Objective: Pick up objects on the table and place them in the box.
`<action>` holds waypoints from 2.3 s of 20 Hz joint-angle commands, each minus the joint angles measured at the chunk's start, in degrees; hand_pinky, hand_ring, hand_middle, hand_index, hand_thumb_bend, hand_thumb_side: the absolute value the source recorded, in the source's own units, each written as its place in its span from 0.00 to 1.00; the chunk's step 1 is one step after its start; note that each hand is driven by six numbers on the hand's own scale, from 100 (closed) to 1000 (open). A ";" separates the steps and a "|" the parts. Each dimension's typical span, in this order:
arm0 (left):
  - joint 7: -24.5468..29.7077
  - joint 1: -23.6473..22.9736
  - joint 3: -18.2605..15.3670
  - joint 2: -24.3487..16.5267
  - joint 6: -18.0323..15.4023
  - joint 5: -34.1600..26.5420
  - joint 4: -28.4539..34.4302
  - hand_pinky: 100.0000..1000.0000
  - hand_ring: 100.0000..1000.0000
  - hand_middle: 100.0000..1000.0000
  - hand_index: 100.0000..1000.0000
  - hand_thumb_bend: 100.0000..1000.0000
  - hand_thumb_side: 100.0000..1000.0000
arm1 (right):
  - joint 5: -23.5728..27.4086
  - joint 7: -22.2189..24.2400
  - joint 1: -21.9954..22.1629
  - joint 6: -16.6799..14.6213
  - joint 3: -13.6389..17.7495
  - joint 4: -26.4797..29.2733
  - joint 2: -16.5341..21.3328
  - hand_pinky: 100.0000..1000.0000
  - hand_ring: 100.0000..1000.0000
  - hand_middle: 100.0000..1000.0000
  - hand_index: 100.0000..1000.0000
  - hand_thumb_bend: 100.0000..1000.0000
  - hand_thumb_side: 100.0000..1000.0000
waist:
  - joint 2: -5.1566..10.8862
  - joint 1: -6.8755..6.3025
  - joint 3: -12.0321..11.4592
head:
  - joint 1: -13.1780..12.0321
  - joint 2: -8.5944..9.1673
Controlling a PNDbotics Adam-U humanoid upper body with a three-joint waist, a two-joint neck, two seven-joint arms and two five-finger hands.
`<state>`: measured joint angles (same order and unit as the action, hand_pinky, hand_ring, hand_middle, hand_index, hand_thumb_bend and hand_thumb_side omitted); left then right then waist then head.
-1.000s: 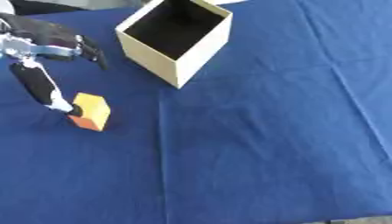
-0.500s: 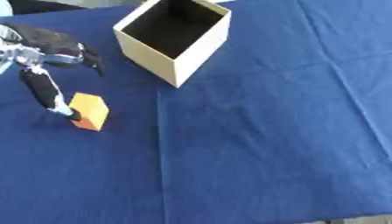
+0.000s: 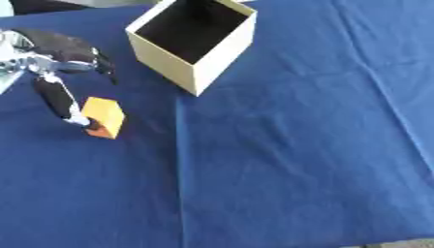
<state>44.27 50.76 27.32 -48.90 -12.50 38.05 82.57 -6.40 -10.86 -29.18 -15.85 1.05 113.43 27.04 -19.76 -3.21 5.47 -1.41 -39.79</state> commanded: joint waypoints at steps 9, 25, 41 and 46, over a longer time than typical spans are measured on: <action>6.41 0.25 0.31 -1.26 0.83 -4.11 1.85 0.58 0.76 0.69 0.75 0.22 0.29 | 0.53 0.10 -0.31 0.08 0.53 1.16 0.77 0.77 0.67 0.60 0.73 0.00 0.86 | 0.97 0.01 0.06 | 0.34 -0.14; -5.22 -0.47 -1.63 -3.14 5.48 -0.46 7.14 0.22 0.45 0.35 0.43 0.00 0.26 | 0.55 0.02 -0.02 0.18 0.81 1.16 0.71 0.77 0.67 0.60 0.73 0.00 0.86 | 1.16 0.08 0.10 | 0.33 -0.30; -4.72 7.77 -8.65 -1.28 11.92 -10.33 14.62 0.18 0.43 0.32 0.40 0.00 0.29 | 0.54 0.19 -0.50 0.14 0.71 1.16 0.91 0.78 0.67 0.60 0.73 0.00 0.85 | 1.11 -0.07 0.65 | -0.86 0.15; -5.81 14.52 -9.65 4.90 13.04 -7.97 8.27 0.17 0.42 0.31 0.39 0.00 0.29 | 0.60 0.31 -0.99 0.12 0.75 1.16 0.90 0.78 0.67 0.60 0.73 0.00 0.86 | 0.36 -0.19 1.32 | -1.42 1.33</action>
<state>38.77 63.90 18.84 -44.31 0.16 29.39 91.79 -6.20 -10.63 -29.30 -15.63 1.40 113.43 27.02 -20.59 -3.49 6.82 -2.57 -39.14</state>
